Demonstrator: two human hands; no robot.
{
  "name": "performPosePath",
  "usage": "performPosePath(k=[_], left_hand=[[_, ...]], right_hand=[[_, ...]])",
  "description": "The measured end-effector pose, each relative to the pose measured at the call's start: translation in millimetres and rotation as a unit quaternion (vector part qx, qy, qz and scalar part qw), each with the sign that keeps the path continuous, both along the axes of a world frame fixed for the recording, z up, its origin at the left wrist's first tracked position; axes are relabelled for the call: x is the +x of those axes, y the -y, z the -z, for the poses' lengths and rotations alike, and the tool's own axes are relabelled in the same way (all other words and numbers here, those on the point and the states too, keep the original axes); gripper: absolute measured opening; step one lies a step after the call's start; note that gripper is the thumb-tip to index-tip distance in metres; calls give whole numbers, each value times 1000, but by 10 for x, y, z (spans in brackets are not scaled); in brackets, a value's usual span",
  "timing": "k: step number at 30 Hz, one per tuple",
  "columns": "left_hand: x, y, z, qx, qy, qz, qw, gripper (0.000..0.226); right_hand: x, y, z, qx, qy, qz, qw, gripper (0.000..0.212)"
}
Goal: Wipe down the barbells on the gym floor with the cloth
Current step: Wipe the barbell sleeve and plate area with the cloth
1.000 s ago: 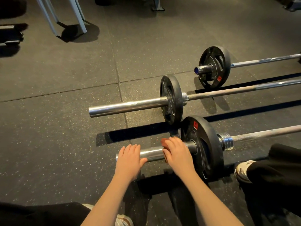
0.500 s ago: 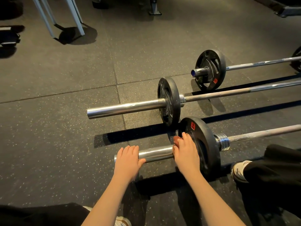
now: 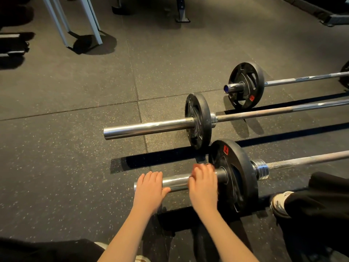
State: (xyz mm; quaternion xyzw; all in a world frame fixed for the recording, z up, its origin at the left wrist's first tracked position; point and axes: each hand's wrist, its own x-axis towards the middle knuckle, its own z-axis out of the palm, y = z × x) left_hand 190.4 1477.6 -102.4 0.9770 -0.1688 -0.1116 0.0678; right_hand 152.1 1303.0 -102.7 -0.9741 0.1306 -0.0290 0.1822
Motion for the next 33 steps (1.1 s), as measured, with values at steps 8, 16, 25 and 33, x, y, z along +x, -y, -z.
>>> performPosePath(k=[8, 16, 25, 33], left_hand=[[-22, 0, -4, 10, -19, -6, 1000, 57], [-23, 15, -86, 2, -40, -23, 999, 60], [-148, -193, -146, -6, -41, -72, 997, 59], [-209, -473, -112, -2, -62, -108, 992, 61]], right_hand=[[205, 565, -156, 7, -13, -53, 999, 17], [194, -15, -186, 5, -15, -193, 981, 21], [-96, -365, 120, -35, 25, -32, 999, 44], [155, 163, -62, -5, 1, -43, 999, 18]])
